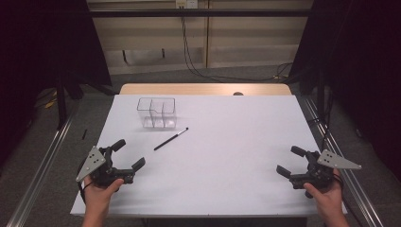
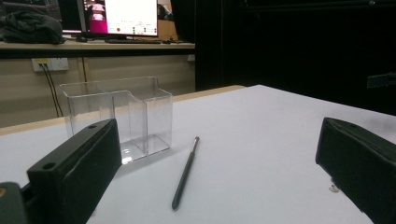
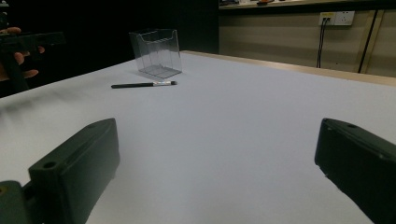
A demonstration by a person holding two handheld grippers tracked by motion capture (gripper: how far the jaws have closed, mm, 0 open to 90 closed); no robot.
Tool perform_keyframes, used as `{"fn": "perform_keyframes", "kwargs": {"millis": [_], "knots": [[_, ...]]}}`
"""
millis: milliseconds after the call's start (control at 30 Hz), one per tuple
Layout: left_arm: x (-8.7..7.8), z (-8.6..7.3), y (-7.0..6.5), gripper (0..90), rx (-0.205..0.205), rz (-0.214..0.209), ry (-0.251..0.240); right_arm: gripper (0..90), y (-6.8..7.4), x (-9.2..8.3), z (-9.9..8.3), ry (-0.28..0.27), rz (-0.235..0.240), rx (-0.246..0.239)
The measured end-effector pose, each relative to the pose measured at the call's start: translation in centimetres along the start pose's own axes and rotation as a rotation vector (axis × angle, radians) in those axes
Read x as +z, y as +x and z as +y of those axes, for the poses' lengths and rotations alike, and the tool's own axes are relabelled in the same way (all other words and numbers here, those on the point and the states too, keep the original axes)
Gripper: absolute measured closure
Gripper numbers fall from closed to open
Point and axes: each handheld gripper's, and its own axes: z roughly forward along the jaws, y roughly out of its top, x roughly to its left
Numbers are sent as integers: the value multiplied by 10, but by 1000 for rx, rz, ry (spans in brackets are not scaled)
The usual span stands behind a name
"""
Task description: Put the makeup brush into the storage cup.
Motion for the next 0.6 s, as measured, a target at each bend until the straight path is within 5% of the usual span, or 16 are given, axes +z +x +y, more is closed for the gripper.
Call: {"fn": "perform_keyframes", "kwargs": {"millis": [367, 433, 567, 600], "knots": [[10, 1, -4, 2, -20, 3, 2, 0, 1, 2, 0, -3, 1, -3], [12, 3, -4, 3, 10, -2, 20, 0, 1, 3, 0, -4, 6, -9], [20, 6, -7, 4, -18, -2, 5, 0, 2, 2, 0, 4, 12, -19], [22, 7, -6, 4, 9, -4, 26, 0, 2, 2, 0, 3, 15, -16]]}}
